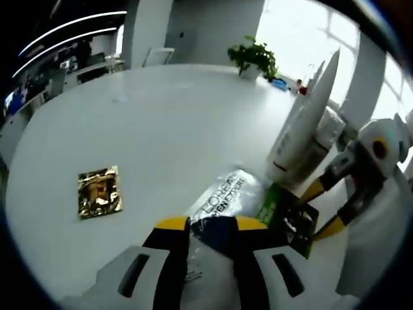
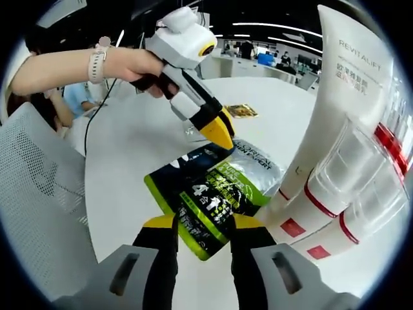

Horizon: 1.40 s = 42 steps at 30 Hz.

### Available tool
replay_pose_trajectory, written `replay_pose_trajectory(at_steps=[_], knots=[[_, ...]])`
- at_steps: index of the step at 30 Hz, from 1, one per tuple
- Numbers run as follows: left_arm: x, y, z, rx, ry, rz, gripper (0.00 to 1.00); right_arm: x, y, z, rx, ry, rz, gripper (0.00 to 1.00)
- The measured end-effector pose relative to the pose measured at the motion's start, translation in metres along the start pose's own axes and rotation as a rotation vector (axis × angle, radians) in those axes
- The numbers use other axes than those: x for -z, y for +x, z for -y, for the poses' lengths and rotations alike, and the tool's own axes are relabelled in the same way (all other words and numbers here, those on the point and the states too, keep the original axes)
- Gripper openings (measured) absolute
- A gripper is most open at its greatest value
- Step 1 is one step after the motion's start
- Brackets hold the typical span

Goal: Arrange the skincare products in the storage area until every visible bottle or jar stands upright without overlapping.

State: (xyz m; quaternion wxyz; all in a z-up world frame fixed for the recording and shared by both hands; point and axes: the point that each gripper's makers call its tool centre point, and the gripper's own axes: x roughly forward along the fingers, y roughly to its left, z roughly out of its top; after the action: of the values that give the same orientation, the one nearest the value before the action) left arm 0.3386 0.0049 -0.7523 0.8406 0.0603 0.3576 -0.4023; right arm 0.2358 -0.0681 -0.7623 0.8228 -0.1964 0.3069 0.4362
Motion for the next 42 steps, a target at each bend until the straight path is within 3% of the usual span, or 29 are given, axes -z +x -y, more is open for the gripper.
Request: replay_pose_trajectory(at_steps=[7,10,15,18,26,38,42], knots=[[-0.006,-0.020,0.016,0.017,-0.026,0.021,0.22,0.000,0.001,0.000,0.000,-0.002,0.000,0.32],[-0.006,-0.030,0.029,0.025,-0.012,0.027,0.25,0.000,0.001,0.000,0.000,-0.002,0.000,0.32],[-0.008,-0.041,0.031,0.001,0.020,0.028,0.27,0.000,0.001,-0.001,0.001,0.000,0.001,0.32],[-0.010,-0.051,0.041,-0.006,0.034,0.038,0.27,0.000,0.001,-0.001,-0.005,0.002,0.002,0.33],[-0.011,-0.064,0.046,-0.035,0.035,0.061,0.30,-0.001,0.001,-0.001,-0.008,0.002,0.002,0.33],[0.004,-0.093,0.052,-0.117,0.042,0.055,0.41,-0.001,0.001,-0.001,-0.008,-0.008,-0.002,0.35],[0.004,-0.105,0.051,-0.152,0.031,0.062,0.43,-0.018,-0.012,0.000,-0.007,-0.025,0.037,0.36]])
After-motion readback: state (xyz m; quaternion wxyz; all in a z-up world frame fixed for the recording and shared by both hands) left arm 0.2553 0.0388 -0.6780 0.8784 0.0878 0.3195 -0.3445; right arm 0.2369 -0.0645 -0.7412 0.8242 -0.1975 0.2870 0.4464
